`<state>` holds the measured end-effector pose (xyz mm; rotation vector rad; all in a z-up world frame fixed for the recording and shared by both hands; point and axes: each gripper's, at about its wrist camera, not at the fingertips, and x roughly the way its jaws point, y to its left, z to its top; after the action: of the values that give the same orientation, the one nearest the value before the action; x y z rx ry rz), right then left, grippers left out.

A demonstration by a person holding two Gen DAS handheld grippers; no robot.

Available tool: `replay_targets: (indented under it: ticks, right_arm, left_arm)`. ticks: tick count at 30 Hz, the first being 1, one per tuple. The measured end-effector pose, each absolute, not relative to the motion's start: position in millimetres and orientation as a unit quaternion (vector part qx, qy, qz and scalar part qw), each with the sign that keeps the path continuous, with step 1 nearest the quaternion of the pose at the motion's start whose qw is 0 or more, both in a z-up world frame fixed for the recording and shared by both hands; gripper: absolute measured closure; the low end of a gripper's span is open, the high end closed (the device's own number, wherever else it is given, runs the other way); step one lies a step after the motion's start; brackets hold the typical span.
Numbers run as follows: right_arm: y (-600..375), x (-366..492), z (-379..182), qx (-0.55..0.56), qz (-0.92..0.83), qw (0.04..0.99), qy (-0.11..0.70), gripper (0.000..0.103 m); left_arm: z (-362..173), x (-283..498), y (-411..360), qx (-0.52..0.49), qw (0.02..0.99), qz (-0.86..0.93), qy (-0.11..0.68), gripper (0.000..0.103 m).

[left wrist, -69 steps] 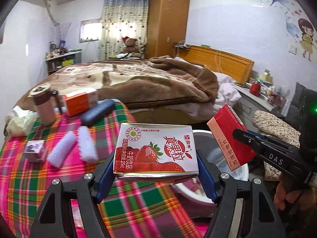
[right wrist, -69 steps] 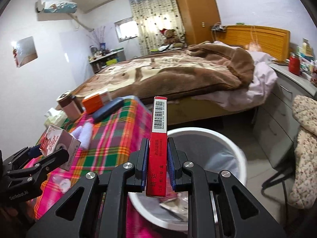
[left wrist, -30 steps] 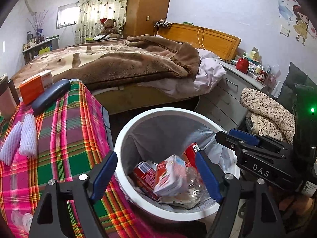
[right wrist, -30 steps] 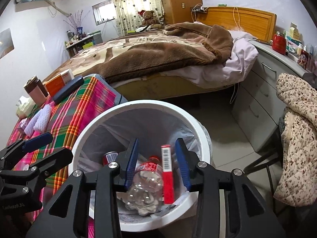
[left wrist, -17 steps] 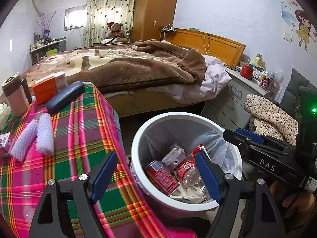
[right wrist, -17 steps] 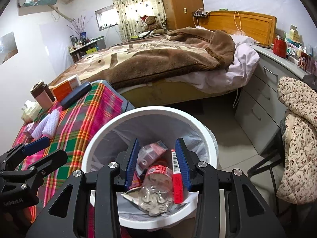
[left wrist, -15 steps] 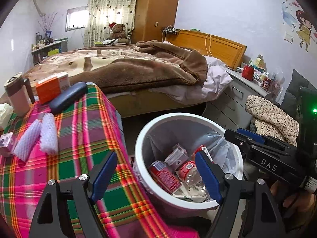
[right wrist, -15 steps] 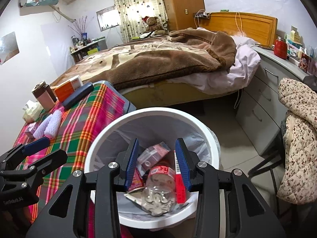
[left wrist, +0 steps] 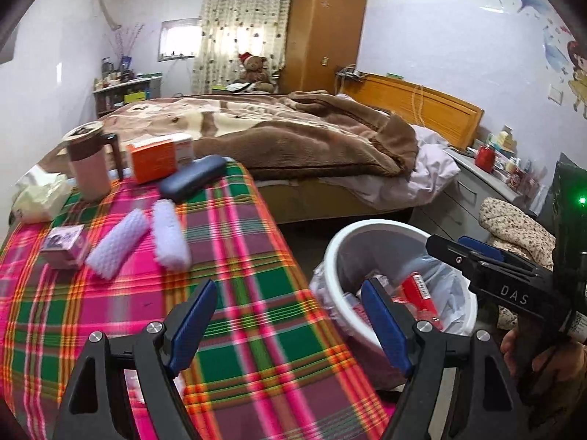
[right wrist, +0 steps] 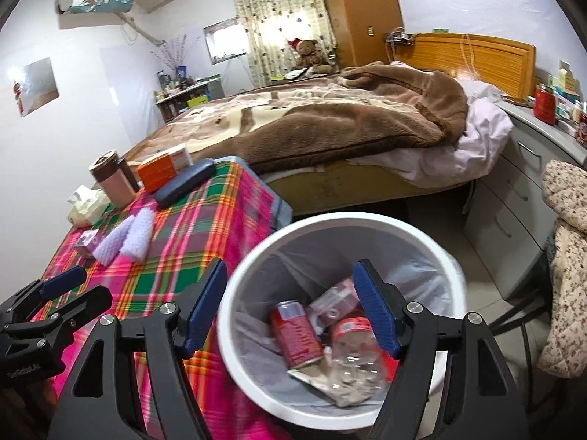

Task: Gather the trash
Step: 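Move both tools back to the table, left tool toward the clear plastic cup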

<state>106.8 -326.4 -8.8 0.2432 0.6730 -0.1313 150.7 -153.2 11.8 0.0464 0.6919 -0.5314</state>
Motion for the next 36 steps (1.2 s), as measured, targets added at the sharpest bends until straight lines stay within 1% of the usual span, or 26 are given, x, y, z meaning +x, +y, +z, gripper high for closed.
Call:
replay_targets:
  ticks: [15, 22, 28, 36]
  right_arm:
    - [-269, 132, -3, 0.101, -0.004, 0.942, 0.321, 0.030]
    - [-244, 154, -7, 0.097, 0.039, 0.940, 0.325, 0.030]
    - [-224, 177, -13, 0.074, 0.063, 0.937, 0.337, 0.030]
    - [-211, 207, -28, 0.070, 0.095, 0.924, 0.363, 0.030]
  left_arm:
    - [12, 152, -64, 0.007, 0.930, -0.174, 0.322, 0.023]
    - [1, 153, -32, -0.001, 0.930, -0.153, 0.336, 0.023]
    - [-16, 151, -21, -0.009, 0.922, -0.161, 0.353, 0.023]
    - [-45, 151, -35, 0.008, 0.909, -0.173, 0.379, 0.023]
